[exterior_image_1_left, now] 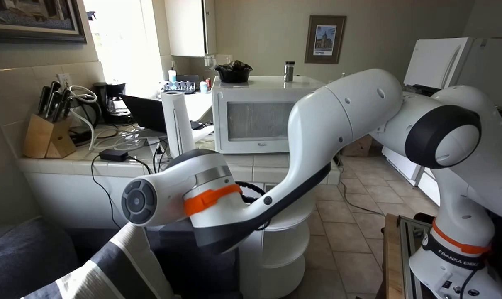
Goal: Move the can to the shelf below the counter
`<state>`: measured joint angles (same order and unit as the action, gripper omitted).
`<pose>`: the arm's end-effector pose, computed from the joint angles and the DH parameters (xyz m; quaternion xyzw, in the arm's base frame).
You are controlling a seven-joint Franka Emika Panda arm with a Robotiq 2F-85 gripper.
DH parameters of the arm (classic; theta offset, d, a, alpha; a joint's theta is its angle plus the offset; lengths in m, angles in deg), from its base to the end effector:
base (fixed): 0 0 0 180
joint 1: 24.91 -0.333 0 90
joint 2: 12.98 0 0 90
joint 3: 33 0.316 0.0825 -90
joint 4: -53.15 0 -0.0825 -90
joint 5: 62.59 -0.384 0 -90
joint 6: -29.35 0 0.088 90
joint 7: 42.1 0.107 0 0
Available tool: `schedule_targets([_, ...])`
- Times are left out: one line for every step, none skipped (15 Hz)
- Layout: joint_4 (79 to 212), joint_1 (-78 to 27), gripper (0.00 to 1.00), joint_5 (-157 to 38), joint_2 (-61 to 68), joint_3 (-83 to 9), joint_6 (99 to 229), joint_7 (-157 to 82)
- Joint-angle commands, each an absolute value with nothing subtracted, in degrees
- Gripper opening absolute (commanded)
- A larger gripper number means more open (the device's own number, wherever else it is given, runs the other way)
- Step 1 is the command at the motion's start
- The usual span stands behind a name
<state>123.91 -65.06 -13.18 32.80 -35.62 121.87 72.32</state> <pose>0.6120 0.3825 0.2981 0.7571 -0.4635 0.3624 0.2839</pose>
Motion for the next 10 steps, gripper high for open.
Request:
schedule_targets([138.15, -65.44, 0.38, -14.68, 26.82, -34.32, 120.95, 77.67])
schedule_targets([141.19, -65.21, 0.38, -15.23, 26.27, -33.98, 121.13, 78.58])
schedule_targets([144.23, -65.04, 0.38, -15.69, 25.8, -33.74, 121.27, 79.18])
schedule_targets([147.01, -63.75, 0.38, -14.9, 25.5, -31.91, 120.52, 80.09])
schedule_targets([150.19, -63.44, 0.38, -14.67, 25.24, -31.67, 119.82, 80.41])
schedule_targets([153.36, -63.2, 0.38, -13.93, 24.98, -31.46, 118.24, 80.44])
schedule_targets([156.6, -62.21, 0.38, -13.85, 24.8, -31.05, 118.45, 81.36])
schedule_targets([148.26, -62.03, 0.38, -13.91, 28.61, -30.22, 118.27, 79.87])
schedule_targets([150.25, -61.56, 0.63, -13.67, 28.63, -29.85, 118.27, 80.57])
schedule_targets([150.22, -61.19, 0.63, -13.52, 28.95, -29.49, 118.32, 80.71])
